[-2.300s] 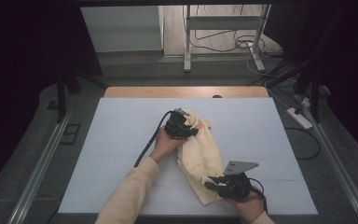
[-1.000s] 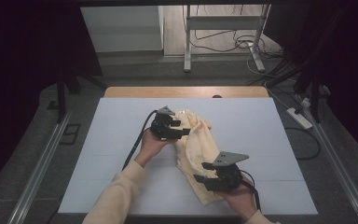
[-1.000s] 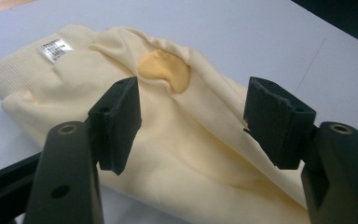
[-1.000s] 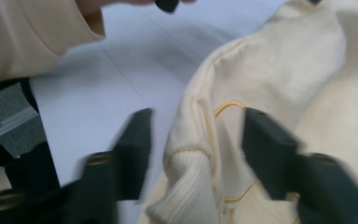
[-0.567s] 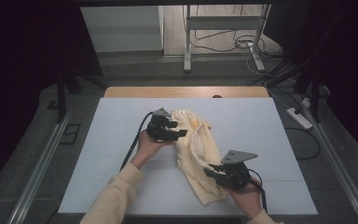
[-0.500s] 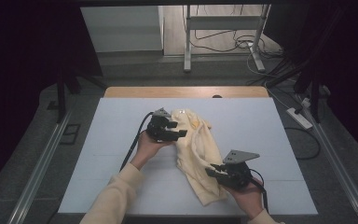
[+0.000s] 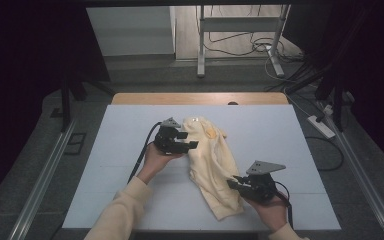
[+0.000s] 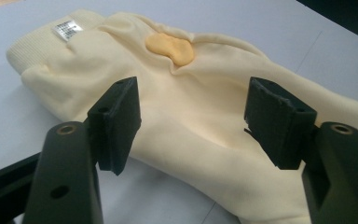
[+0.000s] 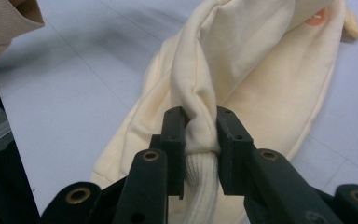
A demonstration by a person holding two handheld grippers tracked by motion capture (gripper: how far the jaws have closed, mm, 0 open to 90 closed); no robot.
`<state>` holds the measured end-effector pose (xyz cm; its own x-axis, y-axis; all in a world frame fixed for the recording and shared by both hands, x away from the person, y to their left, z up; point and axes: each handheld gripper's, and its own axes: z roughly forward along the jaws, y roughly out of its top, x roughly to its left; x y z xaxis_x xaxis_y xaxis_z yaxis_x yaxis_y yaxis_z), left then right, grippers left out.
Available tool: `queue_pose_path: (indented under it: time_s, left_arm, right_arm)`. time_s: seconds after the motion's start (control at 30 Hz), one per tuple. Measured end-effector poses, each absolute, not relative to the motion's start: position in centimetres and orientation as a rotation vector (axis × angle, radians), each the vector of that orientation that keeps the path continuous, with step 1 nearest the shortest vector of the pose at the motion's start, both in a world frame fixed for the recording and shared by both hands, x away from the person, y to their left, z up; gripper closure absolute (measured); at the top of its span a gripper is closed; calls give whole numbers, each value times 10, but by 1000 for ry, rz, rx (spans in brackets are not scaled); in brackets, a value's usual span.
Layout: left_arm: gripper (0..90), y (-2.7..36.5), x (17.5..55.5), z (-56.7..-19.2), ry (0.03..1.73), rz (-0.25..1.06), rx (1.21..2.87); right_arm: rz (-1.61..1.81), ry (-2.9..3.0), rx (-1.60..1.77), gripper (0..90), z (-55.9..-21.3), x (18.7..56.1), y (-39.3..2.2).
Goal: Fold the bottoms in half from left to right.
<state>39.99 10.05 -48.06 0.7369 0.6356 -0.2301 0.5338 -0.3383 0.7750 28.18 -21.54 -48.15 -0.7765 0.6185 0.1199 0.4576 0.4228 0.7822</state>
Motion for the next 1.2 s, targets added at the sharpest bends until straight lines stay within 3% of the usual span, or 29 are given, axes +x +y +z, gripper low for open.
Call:
queue_pose_path:
  time_s: [0.93,1.2]
  left_arm:
    - [333,110,385,-482,890,151,2033]
    - [330,109,385,-482,883,155,2030]
  right_arm:
    - [1168,2562,1091,730,-506,281,-241]
    - [1196,2484,1028,498,-495,281,-238]
